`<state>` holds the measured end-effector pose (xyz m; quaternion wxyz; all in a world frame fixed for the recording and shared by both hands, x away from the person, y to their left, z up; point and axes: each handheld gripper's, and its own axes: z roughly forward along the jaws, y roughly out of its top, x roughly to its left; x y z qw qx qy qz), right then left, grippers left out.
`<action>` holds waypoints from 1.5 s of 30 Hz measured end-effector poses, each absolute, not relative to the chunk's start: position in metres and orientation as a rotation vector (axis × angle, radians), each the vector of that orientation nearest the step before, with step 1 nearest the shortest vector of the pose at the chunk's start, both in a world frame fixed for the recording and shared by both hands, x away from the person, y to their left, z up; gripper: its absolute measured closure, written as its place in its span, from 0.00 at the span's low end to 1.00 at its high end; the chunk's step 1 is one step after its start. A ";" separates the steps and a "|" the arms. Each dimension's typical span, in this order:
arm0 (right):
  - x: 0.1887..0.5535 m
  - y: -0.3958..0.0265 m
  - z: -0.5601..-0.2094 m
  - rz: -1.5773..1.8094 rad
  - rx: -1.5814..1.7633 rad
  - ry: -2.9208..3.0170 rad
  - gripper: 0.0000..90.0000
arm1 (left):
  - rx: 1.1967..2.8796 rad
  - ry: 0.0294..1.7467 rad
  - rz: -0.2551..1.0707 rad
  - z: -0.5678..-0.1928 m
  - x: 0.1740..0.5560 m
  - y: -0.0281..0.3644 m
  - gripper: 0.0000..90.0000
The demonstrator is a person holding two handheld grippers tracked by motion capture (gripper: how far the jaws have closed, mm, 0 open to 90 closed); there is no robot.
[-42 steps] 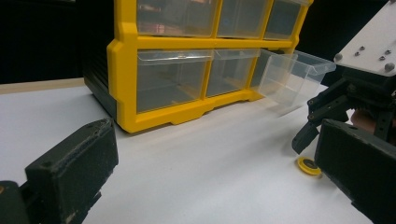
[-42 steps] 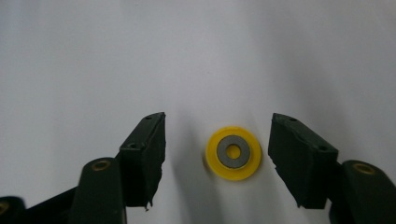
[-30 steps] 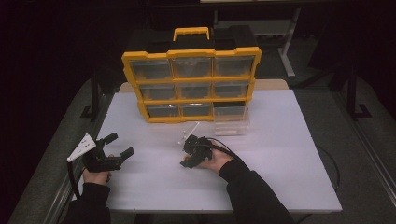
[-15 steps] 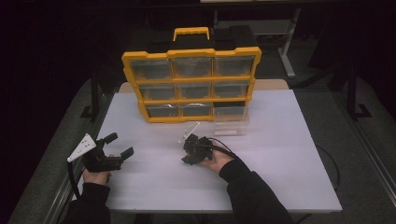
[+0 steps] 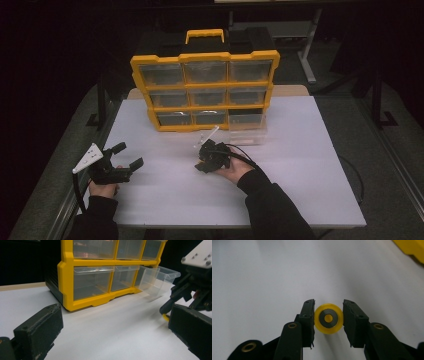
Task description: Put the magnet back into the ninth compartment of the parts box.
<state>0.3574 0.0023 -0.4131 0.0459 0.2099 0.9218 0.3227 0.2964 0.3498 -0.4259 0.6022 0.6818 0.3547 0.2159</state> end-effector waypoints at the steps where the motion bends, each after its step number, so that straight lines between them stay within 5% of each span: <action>1: 0.358 0.001 -0.411 0.985 0.644 2.812 0.68 | 1.578 0.821 0.500 -0.426 0.296 0.350 0.00; 45: 0.366 -0.033 -0.356 1.084 0.715 2.688 0.68 | 1.590 0.821 0.492 -0.427 0.296 0.348 0.00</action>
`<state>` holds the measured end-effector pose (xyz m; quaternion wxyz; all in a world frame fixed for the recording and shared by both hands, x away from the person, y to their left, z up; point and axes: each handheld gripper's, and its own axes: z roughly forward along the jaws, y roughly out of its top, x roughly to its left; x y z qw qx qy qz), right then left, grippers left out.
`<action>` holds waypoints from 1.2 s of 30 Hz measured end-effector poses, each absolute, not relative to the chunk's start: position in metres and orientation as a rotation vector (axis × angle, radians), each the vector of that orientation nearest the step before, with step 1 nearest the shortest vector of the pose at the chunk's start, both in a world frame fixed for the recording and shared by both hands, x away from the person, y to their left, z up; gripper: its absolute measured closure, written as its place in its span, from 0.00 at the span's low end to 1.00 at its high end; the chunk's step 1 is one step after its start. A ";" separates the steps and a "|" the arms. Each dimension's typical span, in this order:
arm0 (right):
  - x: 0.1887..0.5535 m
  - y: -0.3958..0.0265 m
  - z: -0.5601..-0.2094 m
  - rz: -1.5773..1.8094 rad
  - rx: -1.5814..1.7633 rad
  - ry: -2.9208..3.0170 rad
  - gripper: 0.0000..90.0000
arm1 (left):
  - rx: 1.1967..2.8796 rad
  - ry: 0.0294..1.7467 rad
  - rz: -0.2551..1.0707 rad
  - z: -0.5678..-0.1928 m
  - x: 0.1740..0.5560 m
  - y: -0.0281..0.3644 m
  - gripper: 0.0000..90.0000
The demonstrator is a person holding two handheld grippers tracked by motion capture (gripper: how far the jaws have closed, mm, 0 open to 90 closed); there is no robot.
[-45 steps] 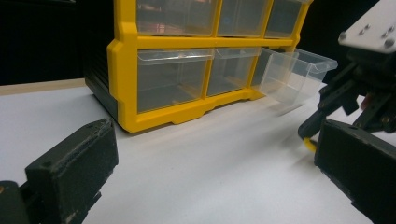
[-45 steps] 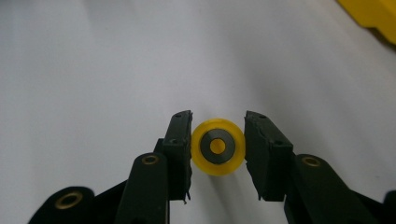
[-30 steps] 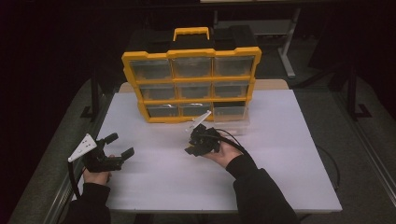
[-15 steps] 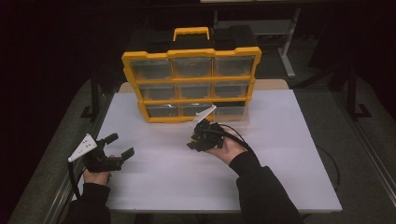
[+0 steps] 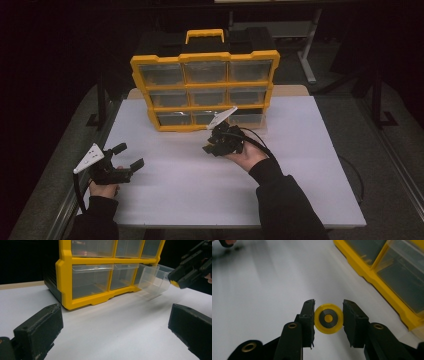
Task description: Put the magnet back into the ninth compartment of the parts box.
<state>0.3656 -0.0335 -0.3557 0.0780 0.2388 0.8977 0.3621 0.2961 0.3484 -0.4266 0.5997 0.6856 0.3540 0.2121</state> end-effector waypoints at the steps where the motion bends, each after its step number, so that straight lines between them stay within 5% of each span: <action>1: 0.366 -0.035 -0.355 1.086 0.717 2.686 0.68 | 1.590 0.821 0.492 -0.427 0.296 0.348 0.00; 36: 0.382 -0.077 -0.330 1.079 0.841 2.540 0.68 | 1.594 0.824 0.491 -0.427 0.296 0.348 0.00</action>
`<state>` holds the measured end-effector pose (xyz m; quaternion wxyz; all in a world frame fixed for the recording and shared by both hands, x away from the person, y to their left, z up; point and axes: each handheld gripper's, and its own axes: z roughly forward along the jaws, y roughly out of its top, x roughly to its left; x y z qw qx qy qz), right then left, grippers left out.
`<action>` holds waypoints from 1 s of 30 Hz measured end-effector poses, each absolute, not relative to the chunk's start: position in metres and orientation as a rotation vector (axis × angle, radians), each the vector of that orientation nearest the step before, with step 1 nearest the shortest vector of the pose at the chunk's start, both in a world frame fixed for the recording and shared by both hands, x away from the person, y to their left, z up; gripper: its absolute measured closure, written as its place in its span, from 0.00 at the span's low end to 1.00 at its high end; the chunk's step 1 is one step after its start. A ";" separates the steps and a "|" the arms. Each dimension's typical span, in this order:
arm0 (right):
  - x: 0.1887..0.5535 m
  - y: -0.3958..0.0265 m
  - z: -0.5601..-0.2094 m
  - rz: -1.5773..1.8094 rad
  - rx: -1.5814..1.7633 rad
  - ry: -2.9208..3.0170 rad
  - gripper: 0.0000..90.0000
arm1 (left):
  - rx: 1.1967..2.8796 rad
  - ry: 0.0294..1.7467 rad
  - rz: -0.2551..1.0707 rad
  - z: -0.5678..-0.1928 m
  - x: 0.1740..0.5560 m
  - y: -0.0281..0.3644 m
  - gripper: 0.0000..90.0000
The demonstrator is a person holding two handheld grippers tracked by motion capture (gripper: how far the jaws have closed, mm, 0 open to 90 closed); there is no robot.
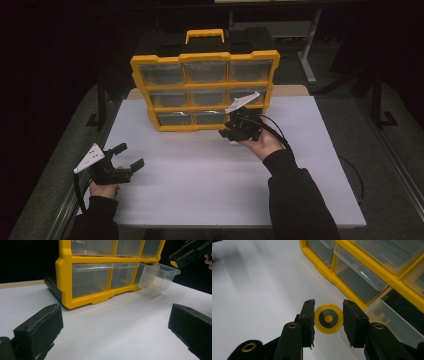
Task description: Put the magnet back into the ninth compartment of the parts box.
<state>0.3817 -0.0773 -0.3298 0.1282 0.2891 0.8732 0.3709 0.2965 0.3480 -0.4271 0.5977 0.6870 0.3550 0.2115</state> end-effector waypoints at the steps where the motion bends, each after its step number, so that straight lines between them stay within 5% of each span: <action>1: 0.383 -0.079 -0.329 1.083 0.845 2.533 0.68 | 1.594 0.824 0.491 -0.427 0.296 0.348 0.00; 30: 0.403 -0.115 -0.329 1.105 1.018 2.403 0.68 | 1.594 0.825 0.491 -0.427 0.296 0.348 0.00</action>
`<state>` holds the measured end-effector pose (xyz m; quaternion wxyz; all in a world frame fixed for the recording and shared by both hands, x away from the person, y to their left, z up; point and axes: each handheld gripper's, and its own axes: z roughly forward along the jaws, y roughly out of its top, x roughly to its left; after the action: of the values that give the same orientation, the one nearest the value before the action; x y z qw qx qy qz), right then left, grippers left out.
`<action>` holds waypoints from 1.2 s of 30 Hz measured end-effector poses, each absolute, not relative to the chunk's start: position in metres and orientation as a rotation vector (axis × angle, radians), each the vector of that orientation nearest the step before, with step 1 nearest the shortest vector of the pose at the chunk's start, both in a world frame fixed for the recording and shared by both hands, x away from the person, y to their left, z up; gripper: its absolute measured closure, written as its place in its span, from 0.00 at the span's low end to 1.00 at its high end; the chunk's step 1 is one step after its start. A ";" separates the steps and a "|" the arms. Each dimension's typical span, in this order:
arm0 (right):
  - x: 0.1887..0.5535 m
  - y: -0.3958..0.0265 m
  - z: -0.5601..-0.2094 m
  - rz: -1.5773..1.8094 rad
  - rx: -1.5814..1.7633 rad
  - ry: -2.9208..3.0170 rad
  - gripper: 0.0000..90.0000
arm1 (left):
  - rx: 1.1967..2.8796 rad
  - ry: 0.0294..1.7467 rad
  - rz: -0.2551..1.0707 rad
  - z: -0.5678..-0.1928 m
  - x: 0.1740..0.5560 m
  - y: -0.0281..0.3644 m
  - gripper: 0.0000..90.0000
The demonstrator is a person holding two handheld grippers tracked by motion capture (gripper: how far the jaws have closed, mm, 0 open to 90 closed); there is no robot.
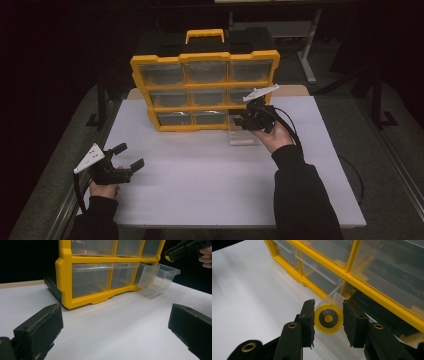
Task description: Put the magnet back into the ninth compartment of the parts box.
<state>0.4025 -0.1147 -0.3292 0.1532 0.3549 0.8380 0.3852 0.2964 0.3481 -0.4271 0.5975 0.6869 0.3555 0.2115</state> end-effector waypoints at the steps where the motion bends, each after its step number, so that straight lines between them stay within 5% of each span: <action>1: 0.403 -0.116 -0.329 1.103 1.024 2.399 0.68 | 1.594 0.825 0.490 -0.427 0.296 0.348 0.00; 6: 0.406 -0.119 -0.329 1.109 1.045 2.376 0.65 | 1.596 0.823 0.489 -0.427 0.296 0.348 0.00; 13: 0.409 -0.126 -0.330 1.159 1.101 2.365 0.31 | 1.596 0.824 0.490 -0.427 0.296 0.348 0.00; 18: 0.410 -0.130 -0.331 1.167 1.137 2.366 0.19 | 1.602 0.820 0.489 -0.427 0.296 0.348 0.00; 28: 0.404 -0.137 -0.337 1.141 1.153 2.337 0.00 | 1.603 0.823 0.488 -0.427 0.295 0.348 0.00; 36: 0.392 -0.144 -0.337 1.199 1.115 2.300 0.00 | 1.604 0.827 0.489 -0.427 0.295 0.348 0.00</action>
<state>0.3924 -0.1436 -0.3370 0.1586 0.3901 0.8043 0.4192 0.2955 0.3476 -0.4274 0.5939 0.6902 0.3557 0.2106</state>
